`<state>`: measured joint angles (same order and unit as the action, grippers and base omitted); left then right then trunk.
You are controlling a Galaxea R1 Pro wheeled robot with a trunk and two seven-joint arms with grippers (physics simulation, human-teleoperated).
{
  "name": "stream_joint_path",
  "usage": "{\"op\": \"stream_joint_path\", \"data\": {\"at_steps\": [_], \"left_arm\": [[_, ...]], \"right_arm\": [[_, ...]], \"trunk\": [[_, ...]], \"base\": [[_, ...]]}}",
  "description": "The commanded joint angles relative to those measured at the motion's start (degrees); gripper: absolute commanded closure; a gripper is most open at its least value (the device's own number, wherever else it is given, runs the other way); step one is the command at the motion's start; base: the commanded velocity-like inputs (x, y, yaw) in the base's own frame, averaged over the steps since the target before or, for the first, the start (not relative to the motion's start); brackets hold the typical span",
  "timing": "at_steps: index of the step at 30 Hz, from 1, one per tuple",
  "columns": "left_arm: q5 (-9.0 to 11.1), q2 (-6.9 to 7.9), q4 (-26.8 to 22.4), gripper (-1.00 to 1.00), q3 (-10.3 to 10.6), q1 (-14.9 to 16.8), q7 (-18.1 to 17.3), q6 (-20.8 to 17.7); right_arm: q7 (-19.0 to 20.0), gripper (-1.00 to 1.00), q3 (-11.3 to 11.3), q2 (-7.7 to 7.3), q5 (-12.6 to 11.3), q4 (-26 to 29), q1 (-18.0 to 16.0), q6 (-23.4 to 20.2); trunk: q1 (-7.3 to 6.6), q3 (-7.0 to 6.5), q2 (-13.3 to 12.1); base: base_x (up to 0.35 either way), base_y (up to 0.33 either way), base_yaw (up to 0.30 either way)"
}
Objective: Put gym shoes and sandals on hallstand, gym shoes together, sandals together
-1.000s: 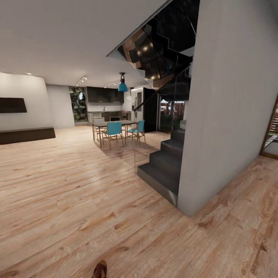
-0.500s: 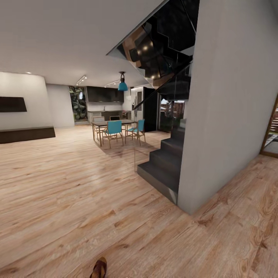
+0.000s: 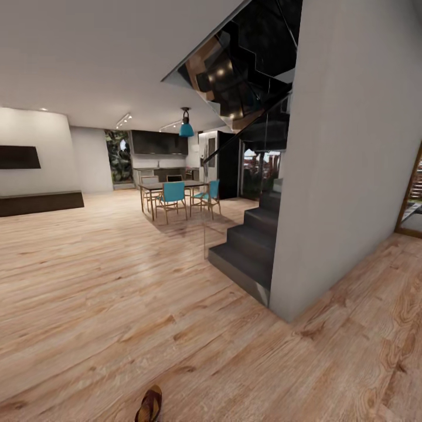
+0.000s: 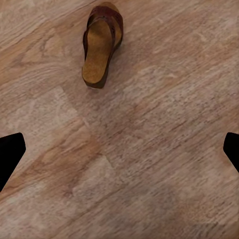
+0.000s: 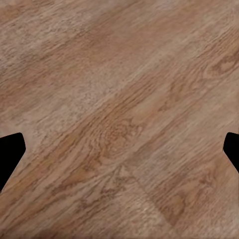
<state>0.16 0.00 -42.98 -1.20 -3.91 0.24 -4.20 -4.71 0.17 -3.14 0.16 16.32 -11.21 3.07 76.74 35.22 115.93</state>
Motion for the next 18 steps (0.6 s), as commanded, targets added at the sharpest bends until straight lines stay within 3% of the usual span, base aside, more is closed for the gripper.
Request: {"op": "stream_joint_path", "data": {"at_steps": [1, 11, 18], "left_arm": [[0.02, 0.00, -0.18, -1.00, -0.02, -0.03, 0.02, -0.38], [0.02, 0.03, -0.18, -1.00, -0.03, -0.04, 0.02, -0.38], [0.02, 0.04, -0.18, -1.00, -0.03, -0.04, 0.02, -0.38]], "right_arm": [[-0.13, -1.00, 0.04, 0.01, 0.01, -0.28, -0.04, 0.18], [-0.13, -1.00, 0.12, 0.06, 0.01, -2.43, -0.04, 0.62], [-0.13, -1.00, 0.10, 0.06, 0.01, -2.70, -0.04, 3.34]], "trunk": [[0.22, 0.23, 0.44], [2.42, 2.03, 4.45], [3.96, 3.29, 7.26]], "base": [[0.000, 0.000, 0.000], [0.000, 0.000, 0.000], [0.000, 0.000, 0.000]]}}
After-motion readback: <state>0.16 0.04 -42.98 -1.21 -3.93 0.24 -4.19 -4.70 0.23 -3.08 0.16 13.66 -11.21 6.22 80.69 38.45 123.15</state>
